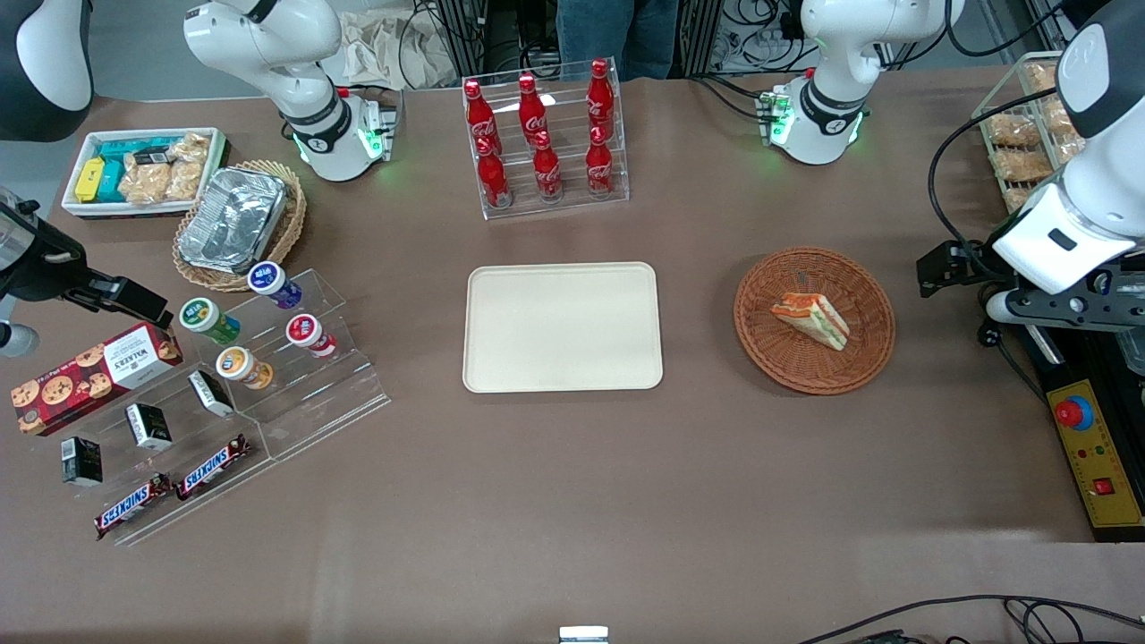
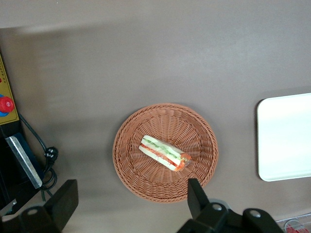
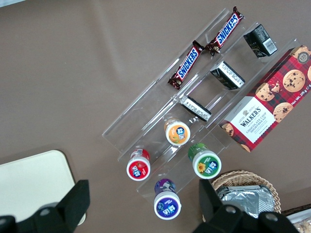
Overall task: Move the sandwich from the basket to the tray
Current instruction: 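Move the left gripper over the wicker basket toward the wrapped sandwich, then lower the left gripper and close it on the wrapped sandwich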
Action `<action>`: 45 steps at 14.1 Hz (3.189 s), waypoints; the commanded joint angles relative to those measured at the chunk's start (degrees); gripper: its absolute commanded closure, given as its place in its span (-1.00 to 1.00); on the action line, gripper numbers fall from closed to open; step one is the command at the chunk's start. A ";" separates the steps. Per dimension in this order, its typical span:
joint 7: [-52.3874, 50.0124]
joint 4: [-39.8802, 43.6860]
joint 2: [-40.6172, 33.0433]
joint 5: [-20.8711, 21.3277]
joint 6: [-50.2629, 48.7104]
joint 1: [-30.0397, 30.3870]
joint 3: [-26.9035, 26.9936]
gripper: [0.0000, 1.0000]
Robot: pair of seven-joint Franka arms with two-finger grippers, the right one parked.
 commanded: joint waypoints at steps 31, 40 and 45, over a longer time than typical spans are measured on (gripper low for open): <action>-57.59 -45.57 -2.60 0.80 39.98 -5.60 0.35 -1.00; -64.80 -46.45 1.00 2.39 44.28 -7.27 0.44 -0.99; -65.85 -46.28 2.67 4.50 44.29 -7.36 0.35 -0.75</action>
